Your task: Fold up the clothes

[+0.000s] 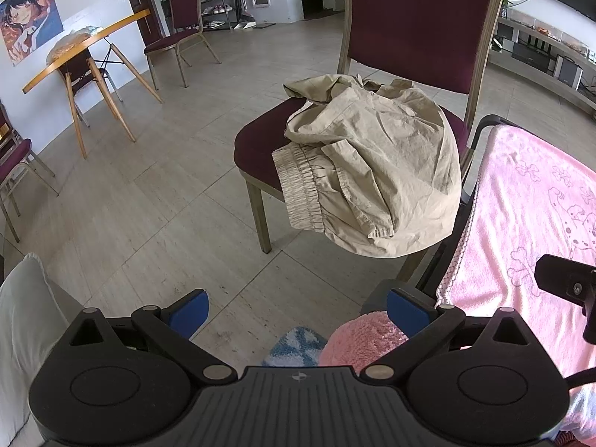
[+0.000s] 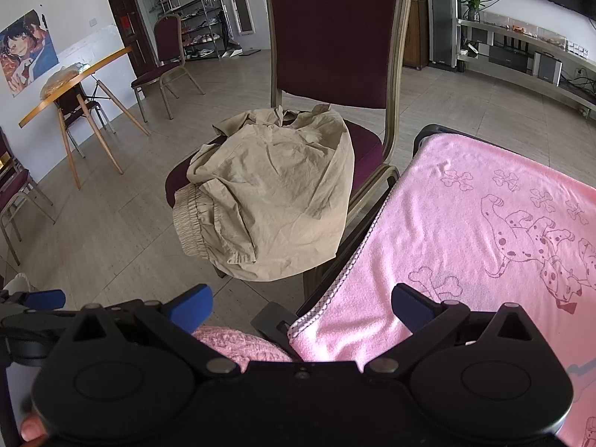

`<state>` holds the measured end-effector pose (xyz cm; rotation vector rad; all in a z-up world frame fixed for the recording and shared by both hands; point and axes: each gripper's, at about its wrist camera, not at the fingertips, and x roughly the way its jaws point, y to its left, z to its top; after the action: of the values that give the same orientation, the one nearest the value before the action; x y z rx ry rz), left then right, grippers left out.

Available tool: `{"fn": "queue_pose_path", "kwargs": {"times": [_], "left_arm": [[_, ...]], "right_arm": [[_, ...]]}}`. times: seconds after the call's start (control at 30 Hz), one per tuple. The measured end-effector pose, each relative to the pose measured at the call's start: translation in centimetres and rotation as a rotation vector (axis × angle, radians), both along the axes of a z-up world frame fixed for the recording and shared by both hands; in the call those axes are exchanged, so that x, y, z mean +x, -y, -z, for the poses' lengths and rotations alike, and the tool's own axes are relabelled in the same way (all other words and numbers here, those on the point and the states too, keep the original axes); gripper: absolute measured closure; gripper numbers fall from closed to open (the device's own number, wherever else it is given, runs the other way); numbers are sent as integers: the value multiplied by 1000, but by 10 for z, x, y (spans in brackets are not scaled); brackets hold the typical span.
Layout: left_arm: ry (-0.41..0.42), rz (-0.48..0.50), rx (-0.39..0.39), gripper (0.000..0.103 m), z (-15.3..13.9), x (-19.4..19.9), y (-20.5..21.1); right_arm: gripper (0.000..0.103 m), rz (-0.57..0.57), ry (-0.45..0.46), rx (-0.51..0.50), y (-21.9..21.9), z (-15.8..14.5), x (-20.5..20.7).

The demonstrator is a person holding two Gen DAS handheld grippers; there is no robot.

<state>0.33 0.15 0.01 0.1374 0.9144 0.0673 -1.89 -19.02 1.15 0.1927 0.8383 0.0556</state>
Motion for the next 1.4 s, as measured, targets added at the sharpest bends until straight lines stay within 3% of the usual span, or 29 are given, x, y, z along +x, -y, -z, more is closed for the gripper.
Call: {"fn": "queue_pose_path", "kwargs": {"times": [0.9,1.07,1.23,1.4], "left_arm": [[-6,-3,-7,1,2,-1,-2],[-12,-12,-28,1,5,7,-11],[-7,-85,-57,3,12,27,-38],[-29,-154,-153,7,36,59,-72]], "right_arm": [[0,-1,-7,2,0,1,0],[0,12,27,31,6,-3,8],[0,22,67,64,13,-7,19],[0,-61,143,99,14,-5,54]]}}
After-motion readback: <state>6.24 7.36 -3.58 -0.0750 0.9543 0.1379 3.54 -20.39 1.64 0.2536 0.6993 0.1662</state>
